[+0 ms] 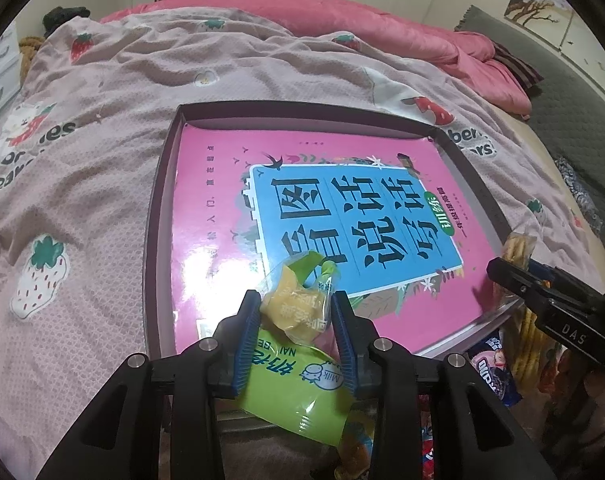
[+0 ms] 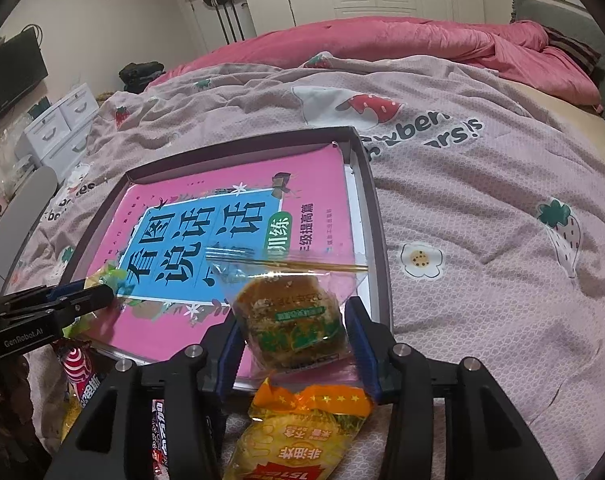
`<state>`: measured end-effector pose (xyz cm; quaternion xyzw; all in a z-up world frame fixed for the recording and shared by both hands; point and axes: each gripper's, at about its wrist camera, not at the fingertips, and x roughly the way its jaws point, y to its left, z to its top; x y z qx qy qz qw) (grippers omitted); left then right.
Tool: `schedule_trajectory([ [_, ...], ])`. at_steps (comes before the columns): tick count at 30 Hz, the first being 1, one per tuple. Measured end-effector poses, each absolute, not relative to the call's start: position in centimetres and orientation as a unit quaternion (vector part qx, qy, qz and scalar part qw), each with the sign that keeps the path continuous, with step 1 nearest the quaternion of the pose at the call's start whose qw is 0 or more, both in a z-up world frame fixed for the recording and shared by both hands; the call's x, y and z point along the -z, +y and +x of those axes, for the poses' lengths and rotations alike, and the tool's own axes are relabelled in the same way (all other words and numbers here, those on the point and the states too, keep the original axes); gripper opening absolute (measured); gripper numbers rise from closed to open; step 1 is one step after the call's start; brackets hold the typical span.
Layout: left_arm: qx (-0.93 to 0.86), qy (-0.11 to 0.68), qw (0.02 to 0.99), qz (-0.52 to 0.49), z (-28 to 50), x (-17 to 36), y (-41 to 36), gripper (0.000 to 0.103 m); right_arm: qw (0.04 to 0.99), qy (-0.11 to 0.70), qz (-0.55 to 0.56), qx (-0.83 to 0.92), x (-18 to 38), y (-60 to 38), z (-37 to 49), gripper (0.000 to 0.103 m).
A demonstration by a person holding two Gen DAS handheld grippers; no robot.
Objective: Organize snacks
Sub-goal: 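Carry pastry into tray and open right gripper while left carries green bag over tray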
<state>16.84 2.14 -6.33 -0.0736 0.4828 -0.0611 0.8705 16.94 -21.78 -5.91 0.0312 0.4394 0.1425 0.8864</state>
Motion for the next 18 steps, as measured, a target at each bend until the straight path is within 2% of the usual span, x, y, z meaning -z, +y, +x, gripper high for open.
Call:
schedule_trajectory([
  [18,0.052,0.477,0.874,-0.072,16.55,5.65,2.59,0.043,0.891,0.429,0.033,-0.145,5.51,-21.79,16.71,0.057],
])
